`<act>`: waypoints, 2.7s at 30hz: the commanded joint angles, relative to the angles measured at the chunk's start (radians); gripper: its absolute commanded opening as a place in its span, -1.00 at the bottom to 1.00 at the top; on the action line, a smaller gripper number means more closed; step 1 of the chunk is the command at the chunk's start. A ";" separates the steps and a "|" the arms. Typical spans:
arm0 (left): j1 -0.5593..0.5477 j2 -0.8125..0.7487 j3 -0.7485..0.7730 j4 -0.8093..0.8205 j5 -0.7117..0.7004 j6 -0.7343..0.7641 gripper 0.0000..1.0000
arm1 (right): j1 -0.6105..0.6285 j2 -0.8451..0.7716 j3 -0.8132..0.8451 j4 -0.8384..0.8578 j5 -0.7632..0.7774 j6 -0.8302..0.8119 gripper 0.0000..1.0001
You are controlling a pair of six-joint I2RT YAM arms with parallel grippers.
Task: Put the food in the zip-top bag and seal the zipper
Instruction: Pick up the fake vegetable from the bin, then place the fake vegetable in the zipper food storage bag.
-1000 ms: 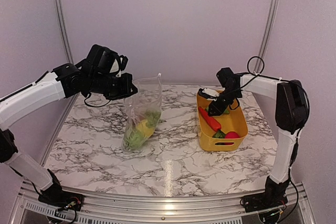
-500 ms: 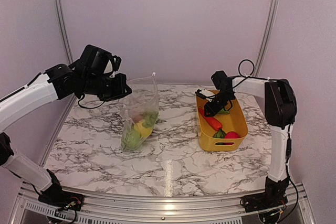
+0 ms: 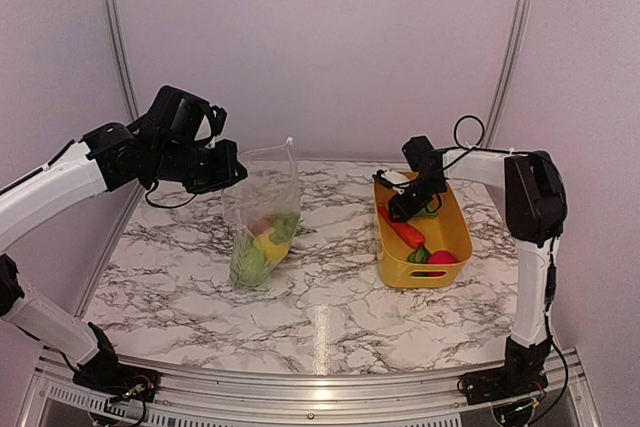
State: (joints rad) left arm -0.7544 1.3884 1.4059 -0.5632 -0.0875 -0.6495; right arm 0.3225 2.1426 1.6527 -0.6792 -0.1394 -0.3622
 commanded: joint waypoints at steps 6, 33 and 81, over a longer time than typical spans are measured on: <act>0.004 -0.018 -0.043 0.025 0.009 -0.014 -1.00 | 0.001 -0.143 -0.097 -0.014 0.011 0.010 -0.09; 0.004 -0.039 -0.074 0.058 0.007 -0.023 -1.00 | -0.026 -0.226 -0.285 -0.019 0.025 -0.042 -0.39; 0.004 0.064 0.007 0.090 0.083 0.027 -1.00 | 0.475 -0.673 -0.075 0.161 0.404 -1.107 -0.88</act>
State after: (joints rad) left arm -0.7544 1.4590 1.4055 -0.4759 -0.0078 -0.6243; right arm 0.7731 1.5394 1.6745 -0.7071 0.1452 -1.2064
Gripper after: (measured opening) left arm 0.012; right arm 0.368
